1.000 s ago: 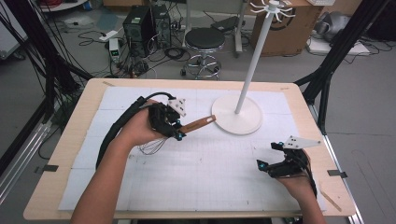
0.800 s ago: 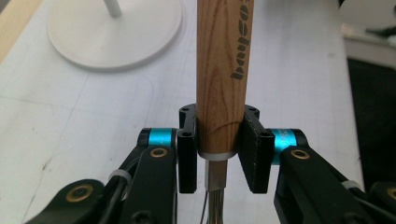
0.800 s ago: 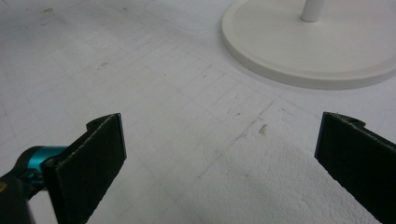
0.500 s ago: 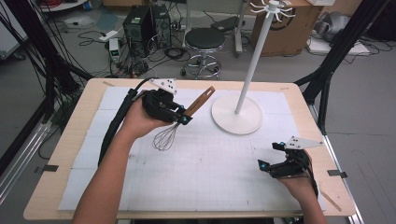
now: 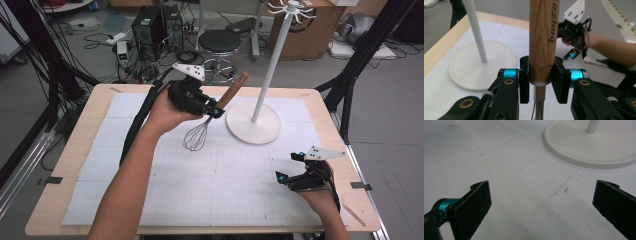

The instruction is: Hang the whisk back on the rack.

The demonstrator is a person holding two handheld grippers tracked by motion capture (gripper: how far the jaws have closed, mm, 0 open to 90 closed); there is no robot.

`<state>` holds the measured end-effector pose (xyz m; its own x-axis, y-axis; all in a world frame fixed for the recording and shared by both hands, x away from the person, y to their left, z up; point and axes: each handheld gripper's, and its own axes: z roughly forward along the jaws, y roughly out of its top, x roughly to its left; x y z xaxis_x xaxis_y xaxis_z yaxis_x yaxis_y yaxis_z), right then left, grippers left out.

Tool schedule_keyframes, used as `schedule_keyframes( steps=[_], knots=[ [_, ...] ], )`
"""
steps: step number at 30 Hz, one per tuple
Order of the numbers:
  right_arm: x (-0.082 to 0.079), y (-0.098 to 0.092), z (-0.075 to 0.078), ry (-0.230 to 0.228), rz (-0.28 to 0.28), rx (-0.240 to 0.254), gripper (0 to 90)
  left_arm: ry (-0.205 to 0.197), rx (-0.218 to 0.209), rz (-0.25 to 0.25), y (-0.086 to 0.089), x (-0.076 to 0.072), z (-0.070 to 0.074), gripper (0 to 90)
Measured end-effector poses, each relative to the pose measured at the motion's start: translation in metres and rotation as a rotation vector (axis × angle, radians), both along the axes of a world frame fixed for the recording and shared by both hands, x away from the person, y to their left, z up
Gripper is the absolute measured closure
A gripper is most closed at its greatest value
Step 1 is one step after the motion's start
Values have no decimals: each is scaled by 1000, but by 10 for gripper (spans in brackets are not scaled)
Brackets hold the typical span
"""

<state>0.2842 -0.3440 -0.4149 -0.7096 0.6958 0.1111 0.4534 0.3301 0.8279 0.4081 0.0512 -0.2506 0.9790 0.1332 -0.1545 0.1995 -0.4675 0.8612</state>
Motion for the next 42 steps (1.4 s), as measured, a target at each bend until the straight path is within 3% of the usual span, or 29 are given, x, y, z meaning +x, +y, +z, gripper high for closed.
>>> schedule_keyframes(
  steps=[4, 14, 22, 32, 35, 42],
  knots=[
    [0, 1, 0, -8, 6, -7, 8, 4, -28, -2, -15, 9, 12, 709],
    [0, 1, 1, -10, 9, -3, 8, 11, -46, -1, -35, 21, 27, 708],
    [-1, 0, 2, -9, 7, 1, 8, 47, -157, 29, -39, 38, 40, 709],
    [-1, 0, 2, -11, 6, 4, 8, 37, -165, 50, -52, 52, 59, 709],
    [-1, 0, 1, -11, 6, -3, 8, 5, -148, 51, -62, 54, 66, 709],
    [-2, 1, 2, -12, 13, -5, 8, -29, -114, 80, -84, 59, 83, 709]
  ],
)
